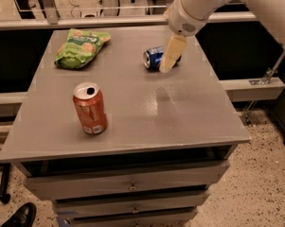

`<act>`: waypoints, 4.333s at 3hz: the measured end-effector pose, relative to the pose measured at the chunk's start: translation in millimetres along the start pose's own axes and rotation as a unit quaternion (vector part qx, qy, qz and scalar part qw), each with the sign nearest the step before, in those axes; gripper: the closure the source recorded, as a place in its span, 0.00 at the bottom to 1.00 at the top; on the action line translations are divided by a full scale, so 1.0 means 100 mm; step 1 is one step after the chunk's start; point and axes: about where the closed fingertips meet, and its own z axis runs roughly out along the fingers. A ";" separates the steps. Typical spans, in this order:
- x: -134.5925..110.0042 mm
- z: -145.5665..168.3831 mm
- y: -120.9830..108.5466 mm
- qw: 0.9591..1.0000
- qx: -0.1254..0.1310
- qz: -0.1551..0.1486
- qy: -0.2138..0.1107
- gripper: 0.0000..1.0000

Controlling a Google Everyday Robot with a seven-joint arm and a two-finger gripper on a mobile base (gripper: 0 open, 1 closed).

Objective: Place pepsi can upright

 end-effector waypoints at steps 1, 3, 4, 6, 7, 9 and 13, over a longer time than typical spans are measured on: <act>0.02 0.26 -0.16 1.000 -0.016 0.010 0.009 0.00; 0.14 0.81 -0.20 0.997 -0.064 0.034 0.032 0.00; 0.14 0.97 -0.19 0.995 -0.079 0.039 0.037 0.00; 0.13 1.11 -0.15 0.994 -0.095 0.041 0.045 0.40; 0.11 1.09 -0.16 0.994 -0.095 0.042 0.041 0.64; -0.08 0.61 -0.30 0.995 -0.066 0.064 -0.048 1.00; -0.34 -0.35 -0.39 0.876 -0.059 0.197 -0.437 1.00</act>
Offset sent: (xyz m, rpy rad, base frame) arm 0.0648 0.0104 -0.0655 -0.0423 0.1618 -0.0505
